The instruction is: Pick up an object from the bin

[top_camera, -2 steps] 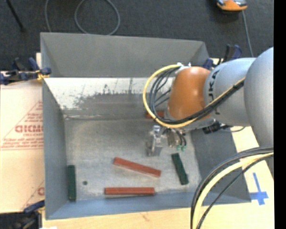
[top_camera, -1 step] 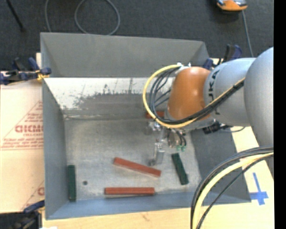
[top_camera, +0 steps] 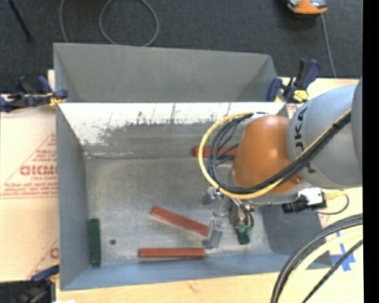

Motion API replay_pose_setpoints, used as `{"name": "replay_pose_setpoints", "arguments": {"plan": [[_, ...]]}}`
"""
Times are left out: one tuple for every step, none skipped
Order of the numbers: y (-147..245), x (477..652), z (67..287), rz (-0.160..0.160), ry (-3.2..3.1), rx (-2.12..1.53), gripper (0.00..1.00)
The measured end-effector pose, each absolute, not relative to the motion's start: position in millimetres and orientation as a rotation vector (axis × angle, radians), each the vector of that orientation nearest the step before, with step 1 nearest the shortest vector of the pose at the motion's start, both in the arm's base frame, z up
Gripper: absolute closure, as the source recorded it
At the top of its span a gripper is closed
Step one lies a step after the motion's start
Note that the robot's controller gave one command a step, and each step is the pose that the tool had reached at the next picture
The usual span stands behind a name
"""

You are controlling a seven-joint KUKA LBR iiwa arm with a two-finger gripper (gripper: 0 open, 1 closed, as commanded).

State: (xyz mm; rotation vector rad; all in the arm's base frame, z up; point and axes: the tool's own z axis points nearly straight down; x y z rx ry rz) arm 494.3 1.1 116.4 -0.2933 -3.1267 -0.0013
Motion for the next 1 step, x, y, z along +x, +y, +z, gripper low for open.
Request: {"name": "replay_pose_setpoints", "arguments": {"plan": [[17.8,495.4,68.9,-0.001,-3.115,-0.398,0.0]]}}
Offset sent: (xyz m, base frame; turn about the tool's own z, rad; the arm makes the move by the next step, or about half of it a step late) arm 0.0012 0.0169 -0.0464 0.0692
